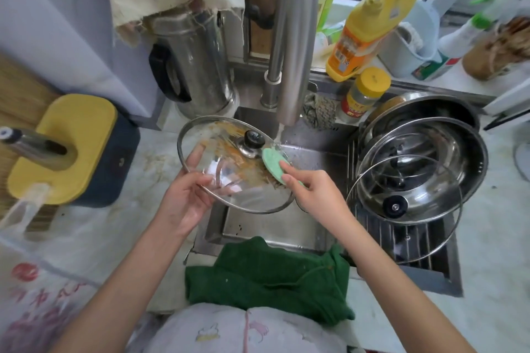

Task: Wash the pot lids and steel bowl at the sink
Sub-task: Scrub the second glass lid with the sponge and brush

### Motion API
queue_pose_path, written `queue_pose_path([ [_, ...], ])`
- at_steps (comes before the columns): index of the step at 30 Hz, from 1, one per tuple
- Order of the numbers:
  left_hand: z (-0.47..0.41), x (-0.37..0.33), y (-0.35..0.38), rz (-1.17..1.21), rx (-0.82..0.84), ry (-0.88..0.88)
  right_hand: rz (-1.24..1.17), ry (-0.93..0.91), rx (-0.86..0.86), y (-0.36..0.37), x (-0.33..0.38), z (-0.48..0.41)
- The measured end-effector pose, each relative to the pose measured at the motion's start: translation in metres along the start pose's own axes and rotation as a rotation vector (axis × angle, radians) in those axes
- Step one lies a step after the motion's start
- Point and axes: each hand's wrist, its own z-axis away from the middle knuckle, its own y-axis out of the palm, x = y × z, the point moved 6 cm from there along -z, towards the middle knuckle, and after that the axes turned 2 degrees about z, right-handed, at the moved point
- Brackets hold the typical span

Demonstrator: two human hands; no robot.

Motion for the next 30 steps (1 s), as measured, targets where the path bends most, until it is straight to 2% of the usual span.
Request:
queue_pose_path([
  [4, -0.004, 0.006, 0.002, -0.013, -0.037, -0.026, -0.014, 0.149, -0.057, -0.012, -0.03, -0.016],
  [8, -0.008, 0.004, 0.015, -0.02, -0.027, -0.003, -0.131, 0.044, -0.002, -0.002, -0.015, 0.003],
  [11, -0.009, 0.01, 0.022, -0.051, -0.031, -0.022, -0.019, 0.142, -0.061, -0.014, -0.033, -0.013],
  [13, -0.012, 0.015, 0.026, -0.085, 0.001, -0.029, -0.081, 0.163, -0.072, -0.012, -0.031, -0.014],
  [16, -0.016, 0.018, 0.024, -0.084, 0.002, -0.04, -0.138, 0.06, -0.019, -0.001, -0.022, -0.001],
  [19, -0.017, 0.024, 0.025, -0.075, -0.012, -0.06, -0.049, 0.164, -0.072, -0.014, -0.042, -0.009],
  [21, -0.018, 0.028, 0.028, -0.105, 0.003, -0.055, -0.098, 0.193, -0.099, -0.014, -0.038, -0.005],
  [24, -0.022, 0.026, 0.03, -0.108, -0.014, -0.047, -0.176, 0.08, -0.033, -0.003, -0.008, 0.025],
  [27, -0.024, 0.027, 0.035, -0.07, -0.006, -0.053, -0.121, 0.002, -0.086, -0.008, 0.017, 0.033],
  [30, -0.023, 0.035, 0.045, -0.277, 0.043, -0.064, -0.054, -0.016, -0.126, -0.004, 0.037, -0.005],
])
